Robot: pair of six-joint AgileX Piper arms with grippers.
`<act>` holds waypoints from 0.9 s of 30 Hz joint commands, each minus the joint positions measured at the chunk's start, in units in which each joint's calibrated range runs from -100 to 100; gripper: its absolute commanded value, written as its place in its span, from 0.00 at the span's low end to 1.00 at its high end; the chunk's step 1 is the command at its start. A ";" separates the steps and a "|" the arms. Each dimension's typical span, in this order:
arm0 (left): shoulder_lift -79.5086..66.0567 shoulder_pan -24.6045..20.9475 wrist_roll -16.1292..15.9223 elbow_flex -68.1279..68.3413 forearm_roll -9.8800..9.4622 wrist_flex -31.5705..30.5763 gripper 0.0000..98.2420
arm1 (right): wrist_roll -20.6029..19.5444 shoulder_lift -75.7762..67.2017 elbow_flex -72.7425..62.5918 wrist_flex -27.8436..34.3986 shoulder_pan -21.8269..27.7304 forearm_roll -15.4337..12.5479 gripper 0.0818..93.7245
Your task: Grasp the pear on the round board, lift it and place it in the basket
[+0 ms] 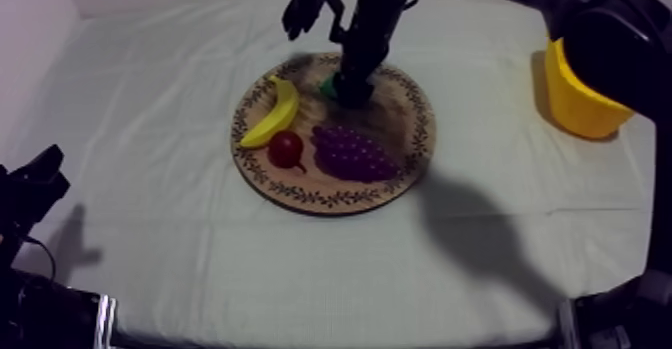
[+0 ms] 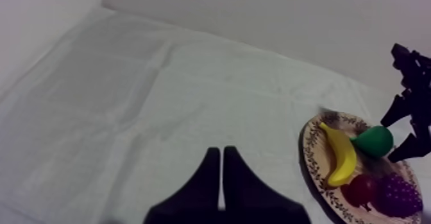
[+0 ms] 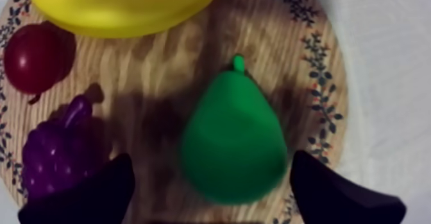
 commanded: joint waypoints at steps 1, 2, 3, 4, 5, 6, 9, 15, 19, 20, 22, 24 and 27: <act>0.00 0.01 -0.01 0.05 0.00 -0.01 0.00 | -0.36 1.00 -0.87 -0.05 -0.07 0.15 0.96; 0.00 0.01 -0.01 0.05 0.00 -0.01 0.00 | -0.53 1.47 -1.24 -0.09 -0.14 0.23 0.96; 0.00 0.01 -0.01 0.05 0.00 -0.01 0.00 | -0.68 1.93 -1.59 -0.12 -0.22 0.31 0.96; 0.00 0.01 -0.01 0.05 0.00 -0.01 0.00 | -0.87 2.38 -1.91 -0.14 -0.31 0.42 0.96; 0.00 0.01 -0.01 0.05 0.00 -0.01 0.00 | -1.07 2.82 -2.23 -0.15 -0.39 0.55 0.97; 0.00 0.01 -0.01 0.05 0.00 -0.01 0.00 | -1.28 3.28 -2.55 -0.16 -0.47 0.68 0.97; 0.00 0.01 -0.01 0.05 0.00 -0.01 0.00 | -1.88 4.68 -3.74 -0.02 -0.65 0.89 0.96; 0.00 0.01 -0.01 0.05 0.00 -0.01 0.00 | -1.65 6.19 -4.79 -0.12 -0.40 -0.01 0.86; 0.00 0.01 -0.01 0.05 0.00 -0.01 0.00 | -1.92 6.08 -5.06 -0.28 -0.13 -0.35 0.75; 0.00 0.01 -0.01 0.05 0.00 -0.01 0.00 | -2.11 5.97 -5.07 -0.49 -0.06 -0.47 0.72; 0.00 0.01 -0.01 0.05 0.00 -0.01 0.00 | -2.47 5.63 -5.05 -0.90 0.08 -0.80 0.67; 0.00 0.01 -0.01 0.05 0.00 -0.01 0.00 | -2.78 5.06 -4.55 -1.46 0.19 -1.10 0.62; 0.00 0.01 -0.01 0.05 0.00 -0.01 0.00 | -3.05 3.60 -2.46 -3.13 0.26 -1.31 0.54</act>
